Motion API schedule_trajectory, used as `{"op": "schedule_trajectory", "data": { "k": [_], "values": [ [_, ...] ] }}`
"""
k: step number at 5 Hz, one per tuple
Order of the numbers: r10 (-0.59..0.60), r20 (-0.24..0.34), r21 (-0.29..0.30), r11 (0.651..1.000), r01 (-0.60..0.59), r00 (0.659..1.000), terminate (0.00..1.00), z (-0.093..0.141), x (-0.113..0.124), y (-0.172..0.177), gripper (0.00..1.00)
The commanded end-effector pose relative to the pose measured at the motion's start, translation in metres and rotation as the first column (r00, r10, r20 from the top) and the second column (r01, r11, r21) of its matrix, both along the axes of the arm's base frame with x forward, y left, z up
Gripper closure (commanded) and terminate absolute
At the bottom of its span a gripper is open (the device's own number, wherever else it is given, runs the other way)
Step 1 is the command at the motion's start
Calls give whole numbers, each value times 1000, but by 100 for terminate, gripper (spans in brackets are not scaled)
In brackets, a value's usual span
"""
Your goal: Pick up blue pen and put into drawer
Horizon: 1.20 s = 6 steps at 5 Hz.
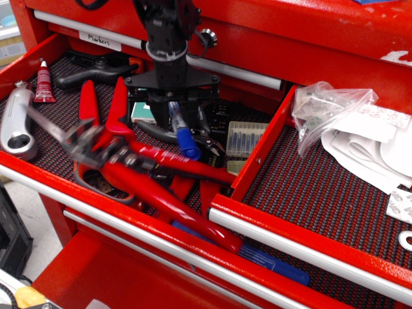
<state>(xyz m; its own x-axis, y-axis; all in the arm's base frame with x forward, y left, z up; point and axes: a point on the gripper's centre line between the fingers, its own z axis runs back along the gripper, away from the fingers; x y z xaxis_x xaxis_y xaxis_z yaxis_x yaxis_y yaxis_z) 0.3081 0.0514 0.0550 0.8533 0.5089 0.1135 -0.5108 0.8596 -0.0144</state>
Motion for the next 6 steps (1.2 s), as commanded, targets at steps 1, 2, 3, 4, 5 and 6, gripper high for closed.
{"op": "schedule_trajectory", "data": {
  "k": [1,2,3,4,5,6],
  "values": [
    [150,-273,-94,979,-182,950,0,76,0,-5,100],
    [228,-322,-79,961,-266,919,0,92,-18,-13,100],
    [367,-316,-85,907,-411,875,0,105,-43,-48,100],
    [497,-236,-78,847,-526,835,0,112,-54,-100,100],
    [580,-190,-84,794,-602,792,0,115,-56,-138,100],
    [626,-132,-64,768,-637,769,0,116,-52,-171,100]
  ]
}}
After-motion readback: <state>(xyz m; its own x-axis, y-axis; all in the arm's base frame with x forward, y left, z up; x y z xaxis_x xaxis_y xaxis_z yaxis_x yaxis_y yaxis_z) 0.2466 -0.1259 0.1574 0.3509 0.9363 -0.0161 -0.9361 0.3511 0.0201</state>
